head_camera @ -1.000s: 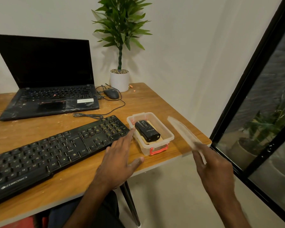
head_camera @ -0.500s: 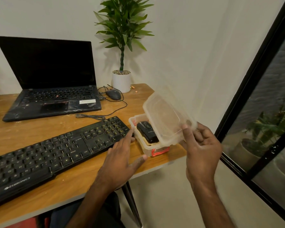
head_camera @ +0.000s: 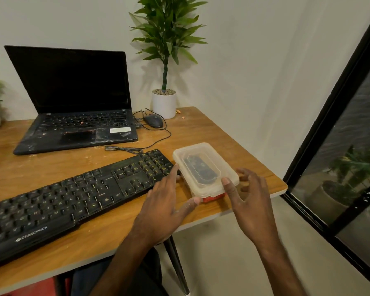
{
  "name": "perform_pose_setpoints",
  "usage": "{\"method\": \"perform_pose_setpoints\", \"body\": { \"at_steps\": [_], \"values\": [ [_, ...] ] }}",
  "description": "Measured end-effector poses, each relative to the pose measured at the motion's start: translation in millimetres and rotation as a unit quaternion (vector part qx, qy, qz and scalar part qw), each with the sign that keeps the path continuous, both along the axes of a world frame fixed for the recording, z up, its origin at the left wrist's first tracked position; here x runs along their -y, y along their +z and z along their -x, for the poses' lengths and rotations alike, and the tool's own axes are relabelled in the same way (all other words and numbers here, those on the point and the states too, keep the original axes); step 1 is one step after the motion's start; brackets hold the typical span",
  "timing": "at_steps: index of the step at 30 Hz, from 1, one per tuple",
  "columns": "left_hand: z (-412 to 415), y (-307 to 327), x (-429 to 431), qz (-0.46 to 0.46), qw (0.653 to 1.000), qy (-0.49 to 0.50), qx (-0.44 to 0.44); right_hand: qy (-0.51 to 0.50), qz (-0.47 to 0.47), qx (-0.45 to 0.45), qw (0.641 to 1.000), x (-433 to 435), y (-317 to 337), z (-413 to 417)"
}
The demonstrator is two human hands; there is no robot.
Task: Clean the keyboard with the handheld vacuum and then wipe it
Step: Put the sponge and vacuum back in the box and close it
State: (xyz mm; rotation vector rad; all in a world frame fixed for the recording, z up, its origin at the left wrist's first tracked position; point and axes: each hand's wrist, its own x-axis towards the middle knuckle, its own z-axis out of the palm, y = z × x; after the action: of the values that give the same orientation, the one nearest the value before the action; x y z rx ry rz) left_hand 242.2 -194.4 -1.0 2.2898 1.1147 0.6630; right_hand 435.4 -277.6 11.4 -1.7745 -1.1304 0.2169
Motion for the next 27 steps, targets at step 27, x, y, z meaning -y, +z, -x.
{"method": "perform_pose_setpoints", "body": {
  "at_steps": [27],
  "values": [
    [-9, 25, -26, -0.176, 0.977, 0.019, -0.116, 0.143, -0.068, 0.131, 0.979, -20, -31, -19]
  ]
}}
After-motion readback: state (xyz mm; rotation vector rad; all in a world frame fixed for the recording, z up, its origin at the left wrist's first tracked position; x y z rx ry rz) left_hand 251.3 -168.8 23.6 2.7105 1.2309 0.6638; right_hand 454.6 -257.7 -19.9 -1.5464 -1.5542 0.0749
